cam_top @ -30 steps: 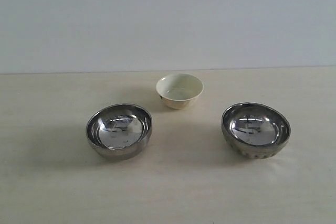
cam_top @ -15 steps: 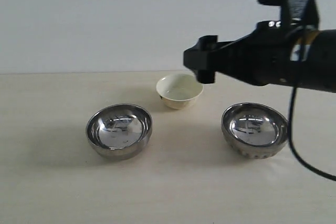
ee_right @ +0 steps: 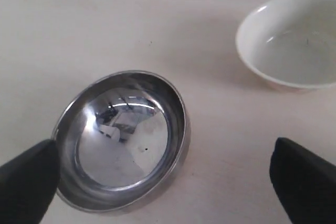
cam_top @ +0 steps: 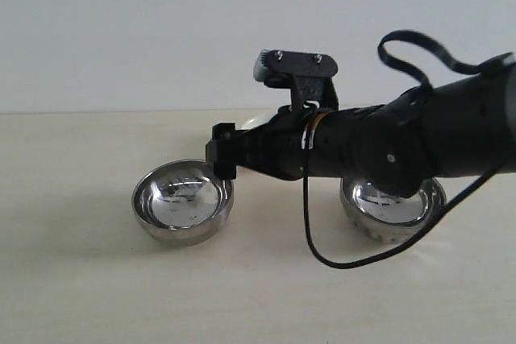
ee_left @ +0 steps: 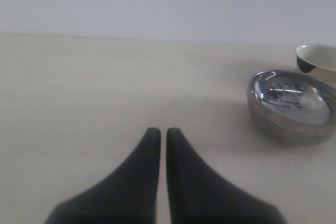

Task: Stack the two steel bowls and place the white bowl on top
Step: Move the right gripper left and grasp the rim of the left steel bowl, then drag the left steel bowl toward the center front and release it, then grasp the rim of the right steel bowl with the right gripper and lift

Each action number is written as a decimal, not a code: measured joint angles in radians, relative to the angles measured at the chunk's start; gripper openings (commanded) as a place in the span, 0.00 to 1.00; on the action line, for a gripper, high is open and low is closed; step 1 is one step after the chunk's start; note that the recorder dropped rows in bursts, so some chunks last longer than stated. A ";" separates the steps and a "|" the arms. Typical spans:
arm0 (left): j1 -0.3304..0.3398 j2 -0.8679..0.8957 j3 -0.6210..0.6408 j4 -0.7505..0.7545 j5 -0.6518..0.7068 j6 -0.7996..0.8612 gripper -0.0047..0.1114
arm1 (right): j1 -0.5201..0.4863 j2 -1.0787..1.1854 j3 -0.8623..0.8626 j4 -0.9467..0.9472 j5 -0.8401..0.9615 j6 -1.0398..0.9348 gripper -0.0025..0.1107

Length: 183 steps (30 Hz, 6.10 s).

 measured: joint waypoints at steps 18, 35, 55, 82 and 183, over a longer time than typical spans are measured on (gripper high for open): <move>0.000 0.000 0.000 0.000 0.000 0.000 0.07 | 0.043 0.340 -0.100 0.004 -0.193 0.138 0.94; 0.000 0.000 0.000 0.000 0.000 0.000 0.07 | 0.051 0.397 -0.149 0.002 -0.192 0.178 0.47; 0.000 0.000 0.000 0.000 0.000 0.000 0.07 | 0.053 0.320 -0.149 -0.003 -0.053 0.229 0.02; 0.000 0.000 0.000 0.000 0.000 0.000 0.07 | -0.071 0.086 -0.118 -0.003 0.598 0.015 0.02; 0.000 0.000 0.000 0.000 0.000 0.000 0.07 | -0.457 0.012 -0.133 -0.187 0.730 0.098 0.02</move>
